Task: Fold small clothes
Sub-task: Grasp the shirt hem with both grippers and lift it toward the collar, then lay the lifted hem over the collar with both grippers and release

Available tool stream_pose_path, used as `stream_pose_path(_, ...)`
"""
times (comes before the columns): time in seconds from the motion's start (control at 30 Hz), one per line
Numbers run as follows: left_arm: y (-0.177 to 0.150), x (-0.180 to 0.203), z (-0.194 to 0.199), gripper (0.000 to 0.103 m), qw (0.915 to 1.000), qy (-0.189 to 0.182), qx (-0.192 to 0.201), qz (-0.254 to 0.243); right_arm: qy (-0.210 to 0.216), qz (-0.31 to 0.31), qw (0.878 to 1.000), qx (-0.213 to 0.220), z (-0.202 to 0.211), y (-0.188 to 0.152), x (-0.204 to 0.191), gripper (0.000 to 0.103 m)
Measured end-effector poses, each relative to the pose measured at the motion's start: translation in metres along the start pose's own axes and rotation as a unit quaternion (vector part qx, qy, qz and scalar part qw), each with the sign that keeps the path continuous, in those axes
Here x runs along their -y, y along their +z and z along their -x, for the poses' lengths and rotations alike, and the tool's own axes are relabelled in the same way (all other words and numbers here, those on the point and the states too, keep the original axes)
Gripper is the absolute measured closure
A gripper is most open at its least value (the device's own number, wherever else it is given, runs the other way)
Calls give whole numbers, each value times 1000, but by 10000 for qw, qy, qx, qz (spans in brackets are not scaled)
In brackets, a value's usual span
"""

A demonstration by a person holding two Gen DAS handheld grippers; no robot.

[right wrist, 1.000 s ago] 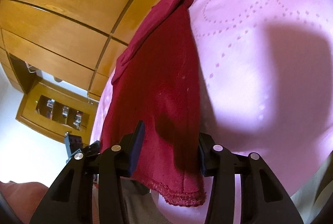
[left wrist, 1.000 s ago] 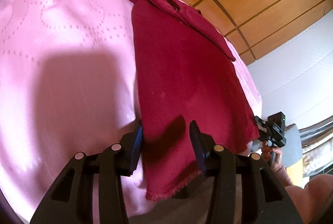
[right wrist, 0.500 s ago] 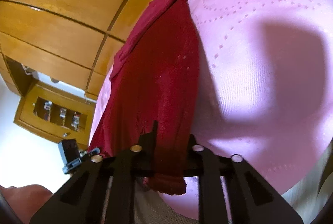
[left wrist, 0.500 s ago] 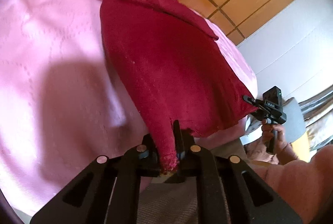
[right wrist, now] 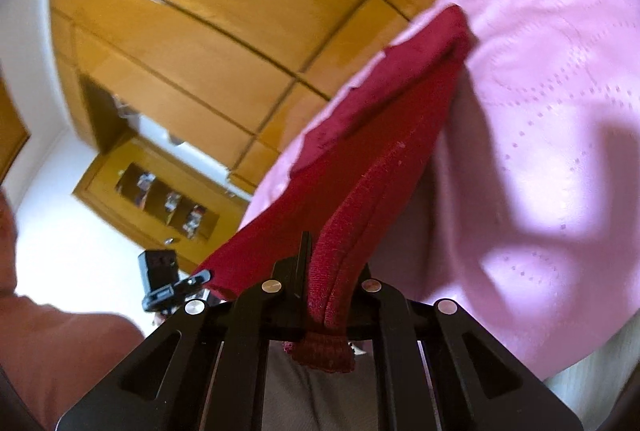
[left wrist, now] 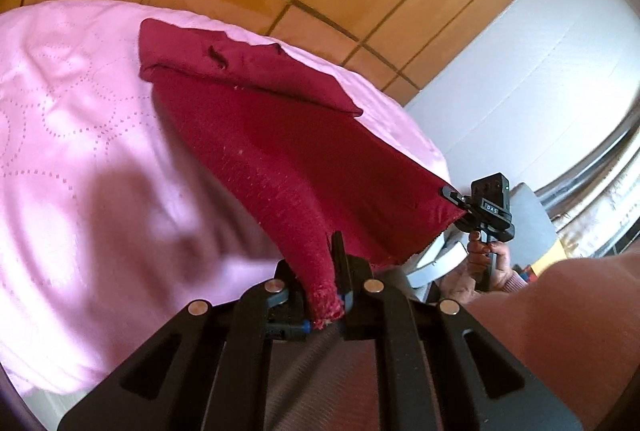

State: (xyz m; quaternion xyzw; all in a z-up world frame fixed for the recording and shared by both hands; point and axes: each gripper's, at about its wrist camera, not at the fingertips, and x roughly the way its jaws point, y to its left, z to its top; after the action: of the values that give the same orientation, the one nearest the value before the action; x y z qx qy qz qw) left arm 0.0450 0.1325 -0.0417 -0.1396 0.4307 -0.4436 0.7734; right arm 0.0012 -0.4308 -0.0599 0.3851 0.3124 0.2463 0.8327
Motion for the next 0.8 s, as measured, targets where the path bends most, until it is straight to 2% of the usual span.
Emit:
stream_pose_path(0.13,-7,4,17,96,9995,-232,41,203,254,167,9995,79,21,-7,-10,95)
stream_pose_path(0.3,1,-8,43,95,9916,-790,518,881,520,178,9980,304,41,-9,-12,95)
stream_pose_path(0.4,20,-19,45,95,9873,-996,785,962,740,28,9958,536,35,8,-2,95)
stream_pose_path(0.53,52,-33,26,95,9908,-696,827,820,813,-168,9943,670,10,42,18,95)
stream_pose_path(0.63,79,-45,2,95,9940,-245,793,711,774,-401,9940,666,-9,69,31,95)
stream_pose_path(0.8,120,-81,-34,95,9919,254,766,977,546,-926,9919,678,-44,117,59,95)
